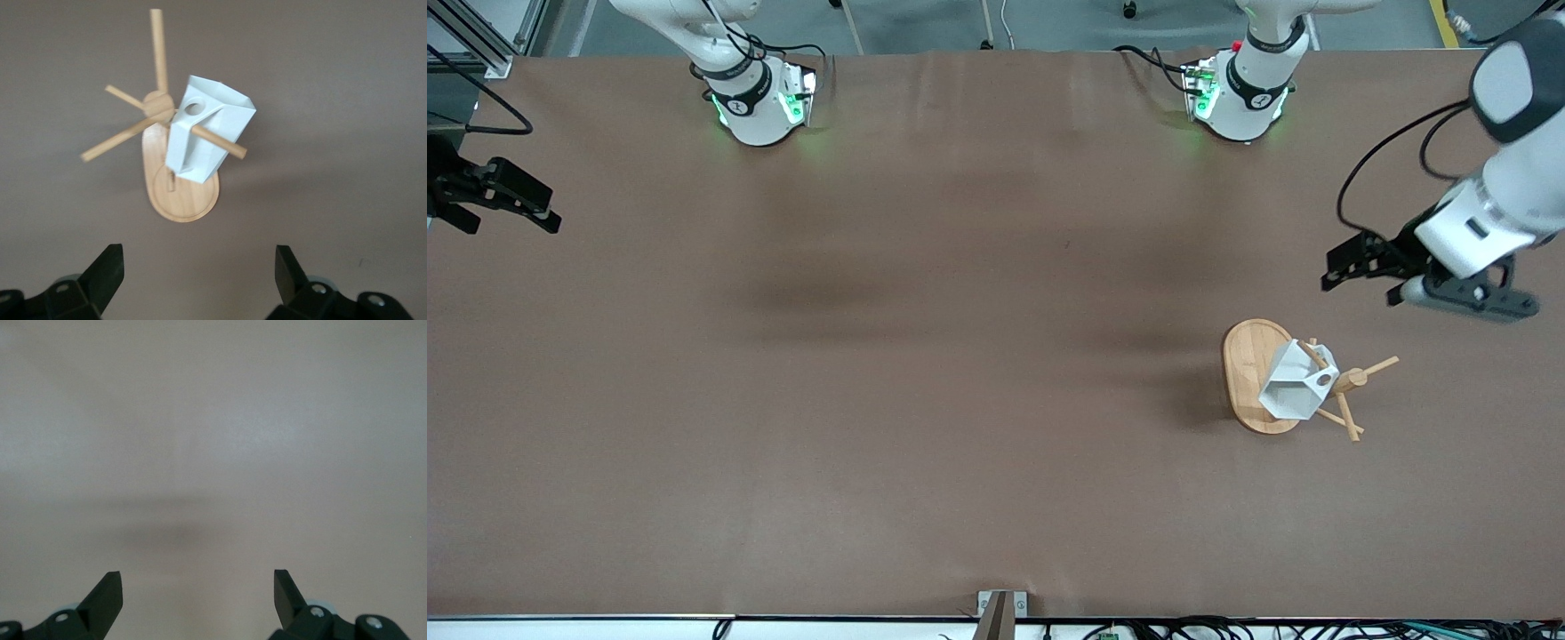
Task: Hang cup on rack
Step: 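Open the left gripper and pull it back from the cup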
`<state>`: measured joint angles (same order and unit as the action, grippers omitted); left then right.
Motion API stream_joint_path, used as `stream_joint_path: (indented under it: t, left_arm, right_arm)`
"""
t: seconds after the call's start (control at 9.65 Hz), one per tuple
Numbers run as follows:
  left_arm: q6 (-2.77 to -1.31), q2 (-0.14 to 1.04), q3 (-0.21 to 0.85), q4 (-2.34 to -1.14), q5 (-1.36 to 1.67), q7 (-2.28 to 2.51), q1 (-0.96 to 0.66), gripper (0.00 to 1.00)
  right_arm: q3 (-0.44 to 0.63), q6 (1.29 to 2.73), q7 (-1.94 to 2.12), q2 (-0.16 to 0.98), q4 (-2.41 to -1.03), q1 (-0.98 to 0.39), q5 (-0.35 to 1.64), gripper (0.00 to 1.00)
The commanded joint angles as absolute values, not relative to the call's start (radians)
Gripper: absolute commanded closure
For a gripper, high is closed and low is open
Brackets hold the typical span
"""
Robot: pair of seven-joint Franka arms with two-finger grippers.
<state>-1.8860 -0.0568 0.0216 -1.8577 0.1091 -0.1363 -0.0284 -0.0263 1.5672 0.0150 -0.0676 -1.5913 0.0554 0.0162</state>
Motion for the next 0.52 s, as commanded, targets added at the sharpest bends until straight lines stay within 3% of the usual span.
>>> stream_joint_path:
  t: [0.0, 0.41]
  left_arm:
    - [-1.814, -0.109, 0.017, -1.859, 0.060, -0.114, -0.034, 0.00]
    - [-1.669, -0.092, 0.028, -1.708, -0.017, -0.096, 0.000, 0.00]
  right_arm:
    - [-0.026, 1.574, 0.015, -0.074, -1.600, 0.061, 0.003, 0.00]
    - [-0.023, 1.577, 0.015, -0.075, -1.600, 0.066, 0.003, 0.00]
